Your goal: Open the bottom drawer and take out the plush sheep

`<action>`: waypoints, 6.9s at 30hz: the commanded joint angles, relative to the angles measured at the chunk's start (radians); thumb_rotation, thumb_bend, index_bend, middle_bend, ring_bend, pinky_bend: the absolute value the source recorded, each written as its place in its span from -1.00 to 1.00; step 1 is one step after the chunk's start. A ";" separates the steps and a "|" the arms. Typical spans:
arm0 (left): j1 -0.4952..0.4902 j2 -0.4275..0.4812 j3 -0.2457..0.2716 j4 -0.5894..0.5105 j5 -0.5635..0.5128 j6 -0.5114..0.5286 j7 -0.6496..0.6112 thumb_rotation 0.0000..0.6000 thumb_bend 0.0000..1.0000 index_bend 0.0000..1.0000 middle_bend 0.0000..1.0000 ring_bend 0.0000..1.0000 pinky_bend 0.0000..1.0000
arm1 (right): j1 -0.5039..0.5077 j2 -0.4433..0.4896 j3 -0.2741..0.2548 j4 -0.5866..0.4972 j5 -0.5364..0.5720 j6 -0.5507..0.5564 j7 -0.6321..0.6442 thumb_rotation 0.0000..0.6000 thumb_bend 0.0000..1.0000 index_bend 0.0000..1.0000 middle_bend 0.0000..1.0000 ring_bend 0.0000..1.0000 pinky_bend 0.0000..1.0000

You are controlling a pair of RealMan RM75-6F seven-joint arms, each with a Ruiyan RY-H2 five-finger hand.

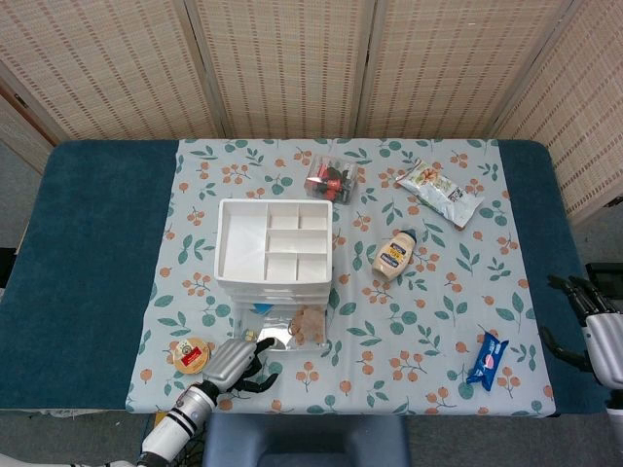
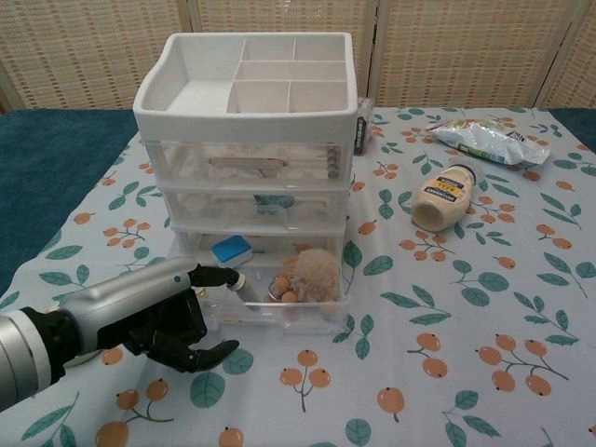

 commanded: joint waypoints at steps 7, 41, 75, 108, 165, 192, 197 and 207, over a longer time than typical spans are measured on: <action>0.003 0.010 0.012 -0.019 0.004 -0.011 0.010 1.00 -0.25 -0.43 1.00 1.00 1.00 | 0.001 -0.001 0.000 0.001 -0.001 0.001 0.001 1.00 -0.26 -0.77 -0.52 -0.65 -0.50; -0.122 0.191 -0.030 -0.099 0.180 -0.151 -0.090 1.00 0.03 -0.65 1.00 1.00 1.00 | -0.003 0.004 -0.002 -0.006 -0.011 0.014 -0.001 1.00 -0.26 -0.77 -0.52 -0.65 -0.50; -0.513 0.174 -0.058 -0.082 -0.462 -0.368 0.090 0.70 0.66 -0.93 1.00 1.00 1.00 | -0.005 -0.004 -0.007 0.012 -0.012 0.013 0.019 1.00 -0.26 -0.77 -0.52 -0.65 -0.50; -0.571 0.228 0.034 -0.128 -0.556 -0.305 0.117 0.74 0.65 -0.87 1.00 1.00 1.00 | -0.003 -0.006 -0.005 0.012 -0.016 0.014 0.022 1.00 -0.26 -0.77 -0.52 -0.65 -0.50; -0.245 -0.011 0.049 0.450 0.632 0.316 0.039 1.00 -0.48 -0.37 1.00 1.00 1.00 | -0.032 0.028 -0.012 -0.035 -0.031 0.057 -0.015 1.00 -0.26 -0.77 -0.52 -0.65 -0.50; -0.333 -0.077 0.083 0.751 0.777 0.271 0.177 1.00 -0.57 -0.39 1.00 1.00 1.00 | -0.034 0.030 -0.012 -0.038 -0.024 0.049 -0.018 1.00 -0.26 -0.77 -0.52 -0.65 -0.50; -0.337 -0.080 0.092 0.772 0.774 0.263 0.172 1.00 -0.57 -0.39 1.00 1.00 1.00 | -0.031 0.030 -0.011 -0.039 -0.023 0.045 -0.020 1.00 -0.26 -0.77 -0.52 -0.65 -0.50; -0.349 -0.097 0.106 0.807 0.767 0.236 0.178 1.00 -0.57 -0.41 1.00 1.00 1.00 | -0.031 0.030 -0.011 -0.043 -0.023 0.043 -0.024 1.00 -0.26 -0.77 -0.52 -0.65 -0.50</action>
